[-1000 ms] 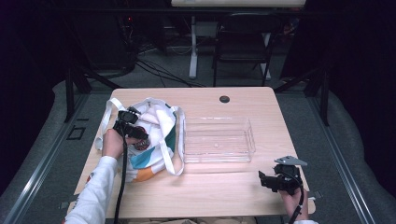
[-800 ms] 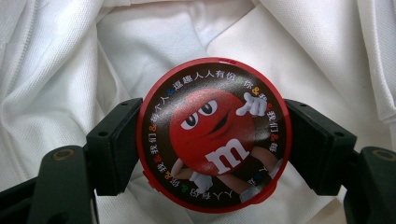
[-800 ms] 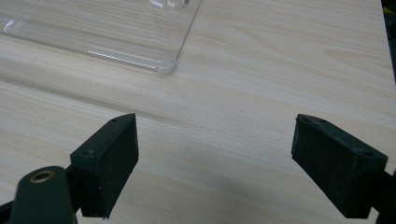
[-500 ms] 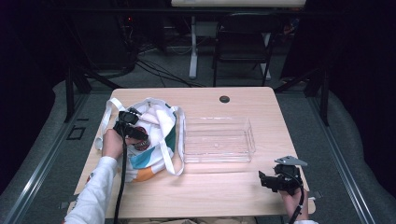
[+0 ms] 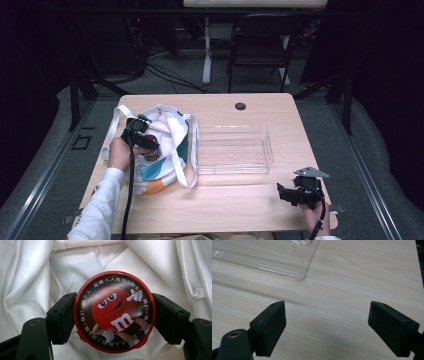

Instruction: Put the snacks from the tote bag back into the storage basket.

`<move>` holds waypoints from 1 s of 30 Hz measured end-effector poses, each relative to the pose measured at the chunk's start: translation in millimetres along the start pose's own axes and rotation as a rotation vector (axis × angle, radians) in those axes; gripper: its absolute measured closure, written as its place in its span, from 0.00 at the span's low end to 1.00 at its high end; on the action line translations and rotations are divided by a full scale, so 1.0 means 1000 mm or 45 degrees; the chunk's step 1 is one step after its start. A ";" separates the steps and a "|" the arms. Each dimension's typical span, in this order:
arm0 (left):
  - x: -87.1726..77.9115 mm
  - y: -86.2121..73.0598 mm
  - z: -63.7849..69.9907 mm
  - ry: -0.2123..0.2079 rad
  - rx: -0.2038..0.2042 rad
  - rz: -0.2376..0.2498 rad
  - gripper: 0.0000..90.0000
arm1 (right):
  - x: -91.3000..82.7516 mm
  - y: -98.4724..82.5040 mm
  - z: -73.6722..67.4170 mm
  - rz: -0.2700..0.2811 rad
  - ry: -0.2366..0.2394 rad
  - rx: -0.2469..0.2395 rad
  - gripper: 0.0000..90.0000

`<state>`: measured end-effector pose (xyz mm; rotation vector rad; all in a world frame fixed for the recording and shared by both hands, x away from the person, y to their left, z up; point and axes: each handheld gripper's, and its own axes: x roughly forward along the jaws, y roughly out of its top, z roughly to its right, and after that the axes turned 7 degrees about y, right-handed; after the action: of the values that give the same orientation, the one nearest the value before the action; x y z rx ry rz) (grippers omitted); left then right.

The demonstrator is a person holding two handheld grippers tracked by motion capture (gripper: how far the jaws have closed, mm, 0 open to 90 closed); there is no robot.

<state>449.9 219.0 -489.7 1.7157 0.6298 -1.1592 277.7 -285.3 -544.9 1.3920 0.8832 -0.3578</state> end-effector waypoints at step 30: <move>-0.037 0.003 0.000 -0.007 0.011 0.092 0.29 | -0.001 -0.001 0.001 -0.008 0.001 -0.002 0.16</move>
<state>436.8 220.6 -455.0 1.7279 0.5557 -1.1172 277.2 -286.3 -544.9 1.3881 0.8880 -0.3613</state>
